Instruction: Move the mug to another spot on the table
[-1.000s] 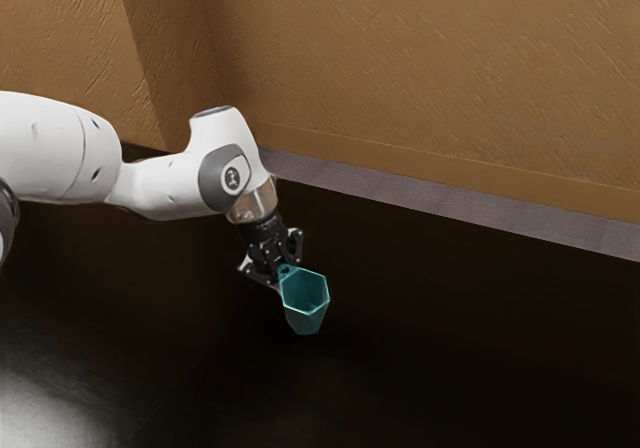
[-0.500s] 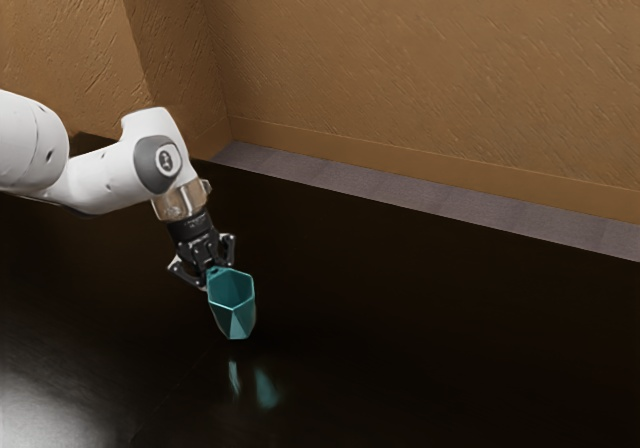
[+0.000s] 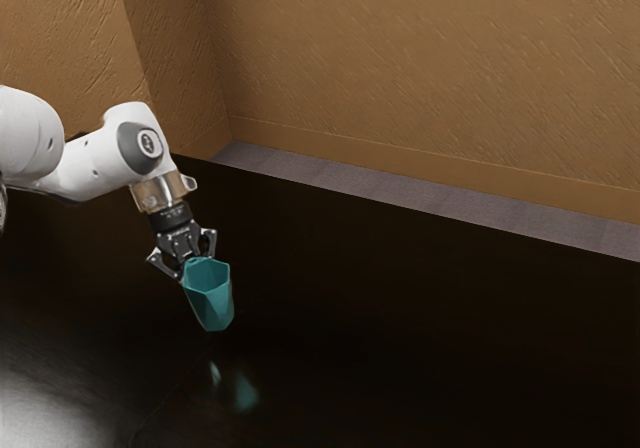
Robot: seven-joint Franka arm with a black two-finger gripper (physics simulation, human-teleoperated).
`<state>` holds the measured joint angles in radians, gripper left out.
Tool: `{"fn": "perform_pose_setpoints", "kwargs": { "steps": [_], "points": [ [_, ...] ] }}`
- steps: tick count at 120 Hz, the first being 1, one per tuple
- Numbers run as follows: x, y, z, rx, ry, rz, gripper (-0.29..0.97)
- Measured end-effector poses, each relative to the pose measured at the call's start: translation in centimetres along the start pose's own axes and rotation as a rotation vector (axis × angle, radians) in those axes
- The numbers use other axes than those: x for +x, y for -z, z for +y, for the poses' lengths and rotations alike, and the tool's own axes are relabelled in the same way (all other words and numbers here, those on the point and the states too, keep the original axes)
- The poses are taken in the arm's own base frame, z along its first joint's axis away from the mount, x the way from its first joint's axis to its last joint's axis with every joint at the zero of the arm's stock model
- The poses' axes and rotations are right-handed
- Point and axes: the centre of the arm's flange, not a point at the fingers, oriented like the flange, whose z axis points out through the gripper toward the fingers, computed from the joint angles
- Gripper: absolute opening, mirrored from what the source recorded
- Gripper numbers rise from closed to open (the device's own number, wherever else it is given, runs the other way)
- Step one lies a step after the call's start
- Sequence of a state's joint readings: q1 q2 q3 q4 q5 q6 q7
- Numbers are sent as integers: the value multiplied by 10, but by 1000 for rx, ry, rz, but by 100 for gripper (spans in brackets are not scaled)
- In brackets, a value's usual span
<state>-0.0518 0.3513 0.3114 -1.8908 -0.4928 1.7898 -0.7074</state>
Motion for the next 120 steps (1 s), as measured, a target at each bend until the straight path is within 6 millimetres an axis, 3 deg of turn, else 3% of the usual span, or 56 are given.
{"fn": "perform_pose_setpoints", "kwargs": {
  "steps": [25,50,87,120],
  "points": [
    [14,-10,-3,26,-24,-39,-5],
    [13,-14,-2,29,-58,-59,-5],
    [6,-11,4,7,-102,-69,44],
    [3,-7,5,-2,-128,-60,61]
  ]
}}
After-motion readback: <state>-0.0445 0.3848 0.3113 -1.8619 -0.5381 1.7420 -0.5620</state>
